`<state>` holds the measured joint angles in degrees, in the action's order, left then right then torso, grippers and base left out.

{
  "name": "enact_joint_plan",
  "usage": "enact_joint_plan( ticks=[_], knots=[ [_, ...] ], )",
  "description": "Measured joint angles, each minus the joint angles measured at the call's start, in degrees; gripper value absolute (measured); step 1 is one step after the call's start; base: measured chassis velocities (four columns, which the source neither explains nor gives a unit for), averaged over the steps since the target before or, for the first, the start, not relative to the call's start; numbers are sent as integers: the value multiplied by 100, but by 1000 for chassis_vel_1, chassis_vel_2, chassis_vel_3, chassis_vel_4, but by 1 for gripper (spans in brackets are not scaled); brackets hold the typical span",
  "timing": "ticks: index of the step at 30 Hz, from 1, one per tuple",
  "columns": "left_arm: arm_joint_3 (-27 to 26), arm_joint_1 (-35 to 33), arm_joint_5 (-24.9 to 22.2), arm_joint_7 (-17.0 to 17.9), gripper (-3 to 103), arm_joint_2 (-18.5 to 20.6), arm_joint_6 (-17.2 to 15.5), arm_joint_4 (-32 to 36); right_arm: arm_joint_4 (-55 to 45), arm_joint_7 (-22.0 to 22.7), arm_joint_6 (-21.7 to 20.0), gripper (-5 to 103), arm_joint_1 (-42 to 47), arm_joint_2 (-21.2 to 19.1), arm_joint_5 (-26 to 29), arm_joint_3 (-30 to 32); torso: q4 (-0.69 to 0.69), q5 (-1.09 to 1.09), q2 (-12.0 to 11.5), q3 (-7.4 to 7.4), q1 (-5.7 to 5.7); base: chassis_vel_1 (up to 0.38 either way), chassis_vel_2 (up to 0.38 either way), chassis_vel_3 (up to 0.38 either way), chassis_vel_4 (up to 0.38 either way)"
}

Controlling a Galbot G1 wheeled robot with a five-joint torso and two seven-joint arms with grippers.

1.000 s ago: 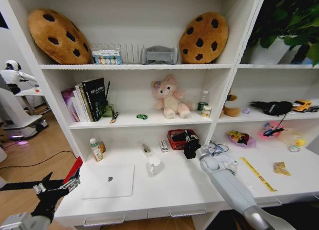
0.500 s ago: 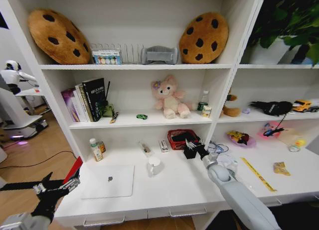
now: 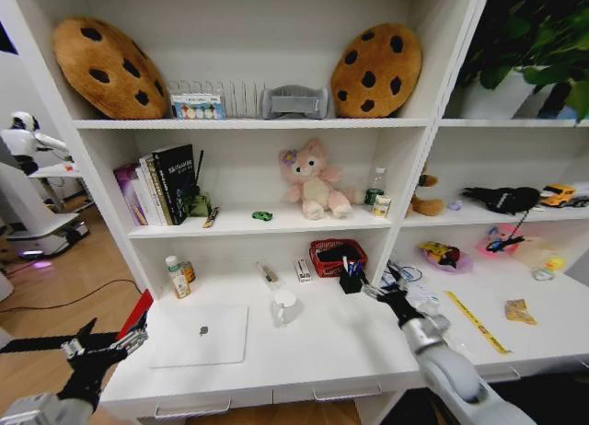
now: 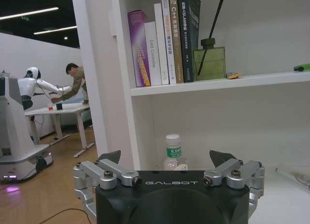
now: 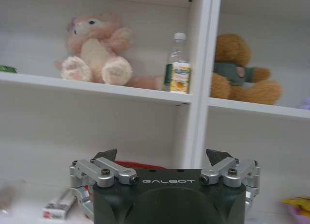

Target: Organize the objects on the table.

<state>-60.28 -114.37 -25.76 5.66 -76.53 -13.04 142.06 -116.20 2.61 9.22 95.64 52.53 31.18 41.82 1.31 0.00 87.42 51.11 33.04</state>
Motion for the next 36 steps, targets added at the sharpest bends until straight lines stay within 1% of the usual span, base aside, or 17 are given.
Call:
enact_joint_plan(
  ticks=[1, 2, 3, 5, 6, 9, 14, 16, 20, 22, 30, 32, 33, 36],
  knots=[
    [0, 0, 0, 0, 100, 0, 0, 0, -58, -114, 84, 100, 474, 163, -160, 517, 1, 1, 0, 0, 0, 0, 0, 0, 0],
    [0, 0, 0, 1, 100, 0, 0, 0, -154, -155, 98, 100, 768, 272, -185, 795, 1, 0, 0, 1, 0, 0, 0, 0, 0],
    [0, 0, 0, 1, 100, 0, 0, 0, -154, -155, 98, 100, 768, 272, -185, 795, 1, 0, 0, 1, 0, 0, 0, 0, 0],
    [0, 0, 0, -1, 100, 0, 0, 0, -427, -243, 71, 100, 1237, 484, -135, 1194, 0, 0, 0, 0, 0, 0, 0, 0, 0],
    [0, 0, 0, -1, 100, 0, 0, 0, -427, -243, 71, 100, 1237, 484, -135, 1194, 0, 0, 0, 0, 0, 0, 0, 0, 0],
    [0, 0, -1, -1, 100, 0, 0, 1, -705, -449, 63, 100, 1627, 697, -59, 1432, 0, -1, 0, 0, 0, 0, 0, 0, 0],
    [0, 0, 0, -1, 100, 0, 0, 0, -716, -640, 140, 100, 1647, 790, -126, 1506, -1, -1, 0, 1, 0, 0, 0, 0, 0],
    [0, 0, 0, -1, 100, 0, 0, 0, -630, -632, 219, 100, 1564, 856, -168, 1505, -2, 1, -1, 1, 2, -9, -1, 25, 15],
    [0, 0, 0, -1, 100, 0, 0, 0, -627, -620, 256, 100, 1572, 905, -164, 1509, -2, -1, -1, 2, 2, -44, -44, 56, 40],
    [0, 0, 0, -1, 100, 0, 0, 0, -546, -620, 341, 100, 1566, 946, -174, 1494, -1, -1, -1, 2, 2, -99, -86, 110, 95],
    [0, 0, 0, 0, 100, 0, 0, 0, -437, -686, 475, 100, 1532, 985, -191, 1420, 0, -1, -1, 1, 1, -159, -194, 159, 158],
    [-1, 0, 0, -1, 100, 0, 0, 1, -411, -697, 512, 100, 1486, 971, -193, 1363, -1, 6, -1, 2, 1, -261, -241, 220, 251],
    [-1, 0, 0, 2, 100, 0, 0, 0, -405, -721, 557, 100, 1459, 964, -185, 1318, -2, -6, 0, 1, 1, -286, -295, 262, 242],
    [0, 0, 0, 2, 100, 0, 0, 0, -376, -752, 679, 100, 1409, 955, -181, 1236, -2, -6, -2, 2, 3, -268, -295, 255, 253]
  ],
)
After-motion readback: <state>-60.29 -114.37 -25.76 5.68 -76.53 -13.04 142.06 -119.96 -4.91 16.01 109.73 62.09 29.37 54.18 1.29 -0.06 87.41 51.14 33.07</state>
